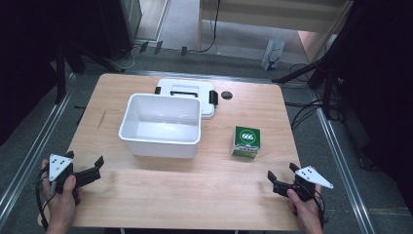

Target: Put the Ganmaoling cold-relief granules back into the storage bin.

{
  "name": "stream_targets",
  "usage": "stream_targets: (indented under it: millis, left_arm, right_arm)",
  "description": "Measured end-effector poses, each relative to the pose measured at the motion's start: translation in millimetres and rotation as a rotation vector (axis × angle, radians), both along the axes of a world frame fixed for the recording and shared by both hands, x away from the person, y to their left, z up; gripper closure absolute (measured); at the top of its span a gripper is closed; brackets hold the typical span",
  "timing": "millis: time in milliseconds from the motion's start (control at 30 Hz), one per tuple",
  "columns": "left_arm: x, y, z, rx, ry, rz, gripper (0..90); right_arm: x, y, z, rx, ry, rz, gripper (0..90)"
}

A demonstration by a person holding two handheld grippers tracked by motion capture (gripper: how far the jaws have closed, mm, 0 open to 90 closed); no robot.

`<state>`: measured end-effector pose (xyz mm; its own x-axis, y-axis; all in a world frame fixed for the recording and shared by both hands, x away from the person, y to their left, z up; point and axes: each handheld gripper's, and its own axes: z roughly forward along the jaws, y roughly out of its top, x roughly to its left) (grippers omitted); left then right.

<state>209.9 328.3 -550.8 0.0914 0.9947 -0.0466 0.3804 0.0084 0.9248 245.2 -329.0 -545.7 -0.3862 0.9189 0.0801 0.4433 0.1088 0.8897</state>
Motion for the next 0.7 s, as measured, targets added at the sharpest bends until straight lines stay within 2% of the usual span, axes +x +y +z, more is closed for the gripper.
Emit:
stream_targets:
  millis: [100,200,333,500,700]
  left_arm:
    - [0.2,-0.2,0.1,-0.001,0.004,0.001,0.0]
    - [1.6,4.1,-0.1,-0.049,0.009,0.025,0.0]
    - [2.2,6.4,-0.2,-0.065,0.008,0.031,0.0]
    - [1.8,6.3,-0.3,-0.066,0.002,0.043,0.0]
    - [1.0,6.0,-0.3,-0.067,-0.003,0.044,0.0]
  right_arm:
    - [-0.7,-0.7,0.2,0.000,0.000,-0.009,6.3]
    - [-1.9,0.2,0.1,-0.010,-0.005,-0.006,6.2]
    - [-1.3,1.7,0.1,-0.022,-0.002,0.007,5.9]
    - [2.7,-2.2,0.0,0.009,0.029,0.016,4.4]
    - [3.4,0.8,-0.1,-0.011,0.030,0.032,3.8]
